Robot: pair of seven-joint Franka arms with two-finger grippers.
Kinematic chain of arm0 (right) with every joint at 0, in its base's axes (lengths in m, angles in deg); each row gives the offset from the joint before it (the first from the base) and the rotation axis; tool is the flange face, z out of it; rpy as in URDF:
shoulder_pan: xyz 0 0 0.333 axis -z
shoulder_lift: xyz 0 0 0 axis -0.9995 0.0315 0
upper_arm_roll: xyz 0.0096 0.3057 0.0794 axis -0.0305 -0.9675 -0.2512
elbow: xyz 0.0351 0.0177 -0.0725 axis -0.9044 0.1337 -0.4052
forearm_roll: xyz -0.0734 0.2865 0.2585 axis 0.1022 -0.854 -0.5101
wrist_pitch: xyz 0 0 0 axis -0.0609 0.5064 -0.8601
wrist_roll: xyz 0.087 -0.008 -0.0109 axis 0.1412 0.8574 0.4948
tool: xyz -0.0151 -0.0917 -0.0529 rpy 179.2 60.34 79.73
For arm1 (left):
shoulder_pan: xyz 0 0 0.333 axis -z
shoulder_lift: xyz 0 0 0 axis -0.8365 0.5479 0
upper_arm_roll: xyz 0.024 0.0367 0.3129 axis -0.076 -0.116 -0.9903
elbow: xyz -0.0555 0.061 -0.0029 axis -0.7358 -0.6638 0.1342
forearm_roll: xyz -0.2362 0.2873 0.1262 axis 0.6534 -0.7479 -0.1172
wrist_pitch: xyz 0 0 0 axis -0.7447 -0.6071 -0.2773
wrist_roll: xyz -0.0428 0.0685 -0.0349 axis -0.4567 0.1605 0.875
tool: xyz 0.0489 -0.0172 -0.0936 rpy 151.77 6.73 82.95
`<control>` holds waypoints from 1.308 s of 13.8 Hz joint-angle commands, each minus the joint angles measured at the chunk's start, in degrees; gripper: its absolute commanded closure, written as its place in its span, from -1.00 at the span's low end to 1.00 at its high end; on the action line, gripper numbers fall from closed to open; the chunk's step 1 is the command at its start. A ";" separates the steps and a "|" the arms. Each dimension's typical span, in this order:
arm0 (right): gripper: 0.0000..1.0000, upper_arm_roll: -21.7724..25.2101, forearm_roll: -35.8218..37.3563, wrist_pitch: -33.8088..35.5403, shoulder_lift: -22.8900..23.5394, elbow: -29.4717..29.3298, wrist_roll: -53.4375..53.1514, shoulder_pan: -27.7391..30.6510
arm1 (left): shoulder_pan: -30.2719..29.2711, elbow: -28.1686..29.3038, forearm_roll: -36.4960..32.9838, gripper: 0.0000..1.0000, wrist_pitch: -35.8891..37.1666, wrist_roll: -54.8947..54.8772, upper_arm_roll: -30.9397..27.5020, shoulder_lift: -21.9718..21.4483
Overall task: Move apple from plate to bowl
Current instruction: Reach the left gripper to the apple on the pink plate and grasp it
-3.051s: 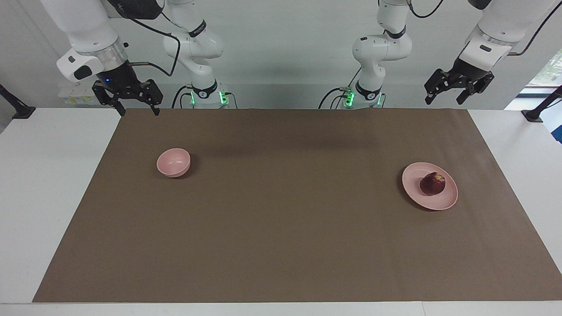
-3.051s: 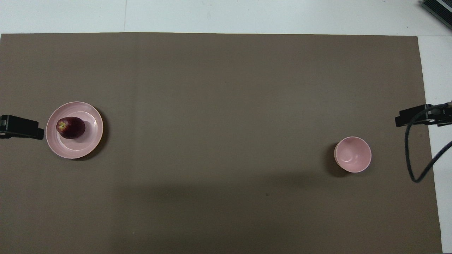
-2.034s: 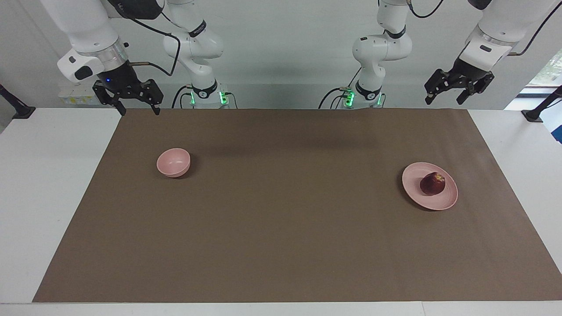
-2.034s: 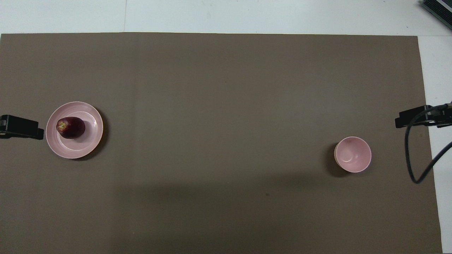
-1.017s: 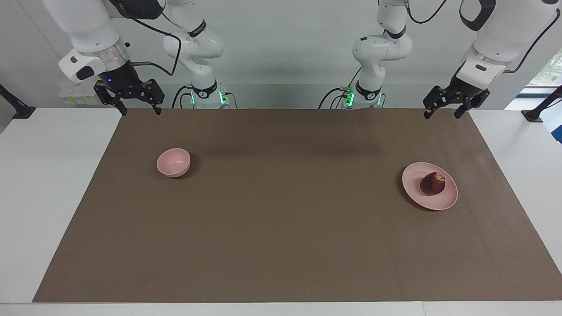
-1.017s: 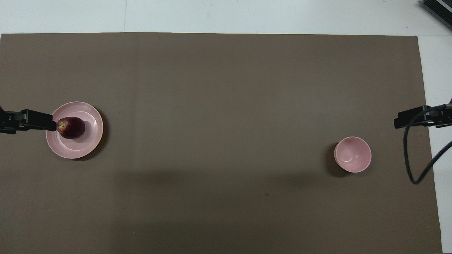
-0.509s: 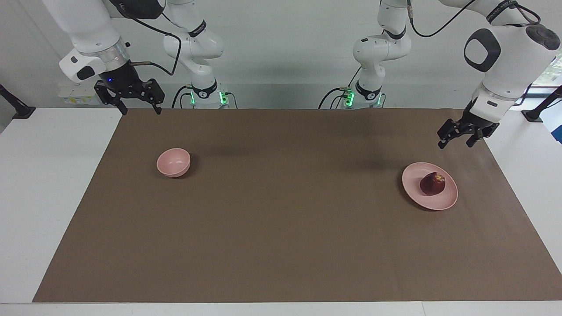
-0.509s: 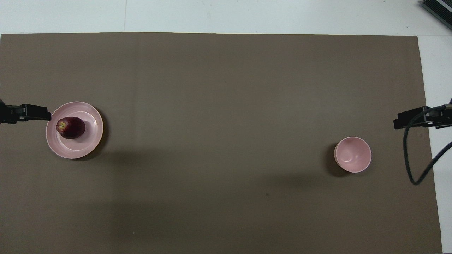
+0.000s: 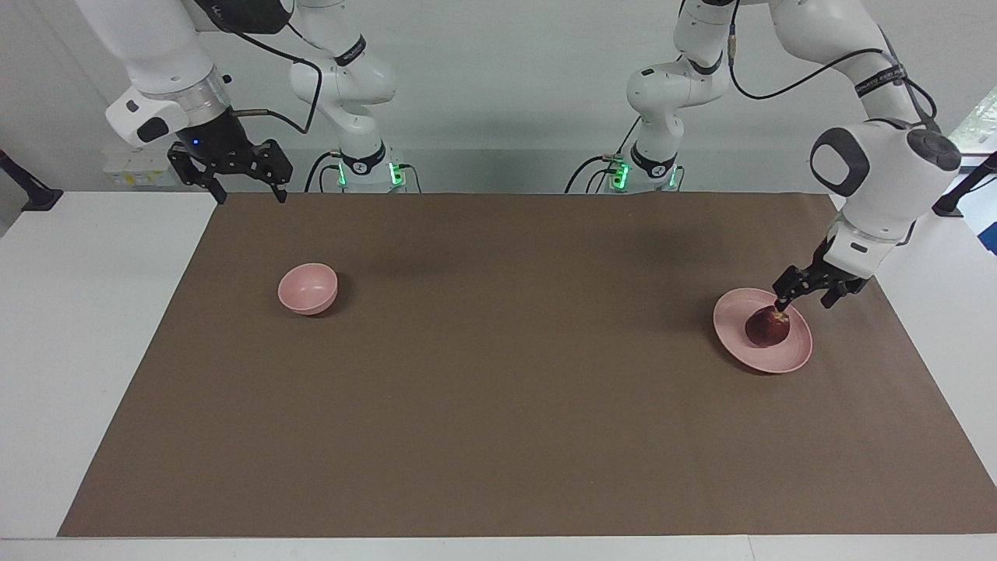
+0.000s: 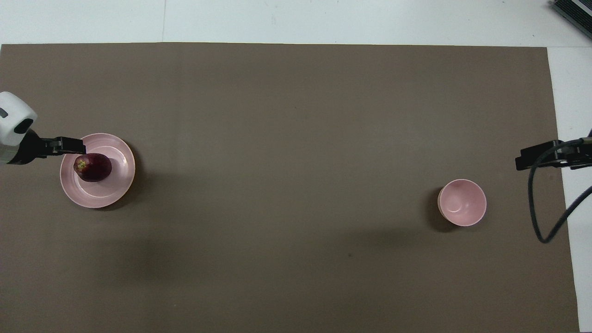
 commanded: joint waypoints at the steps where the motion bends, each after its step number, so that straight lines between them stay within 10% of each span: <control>1: -1.00 -0.22 0.06 0.94 -0.91 0.64 0.36 0.19 | -0.57 4.66 -0.60 -1.00 -6.60 -0.74 0.49 1.83; 16: -1.00 -0.22 -0.11 1.02 -2.49 3.01 -0.08 0.10 | -0.22 9.33 -0.60 -1.00 -12.33 -1.35 0.58 3.69; 17: -1.00 -0.22 -0.11 0.94 -2.58 3.19 -0.08 0.10 | -0.22 9.42 -0.60 -0.87 -12.25 -1.35 0.58 3.68; 18: -1.00 -0.22 -0.20 1.02 -2.58 3.27 -0.08 0.01 | -0.22 9.34 -0.60 0.17 -11.64 -1.26 0.58 3.68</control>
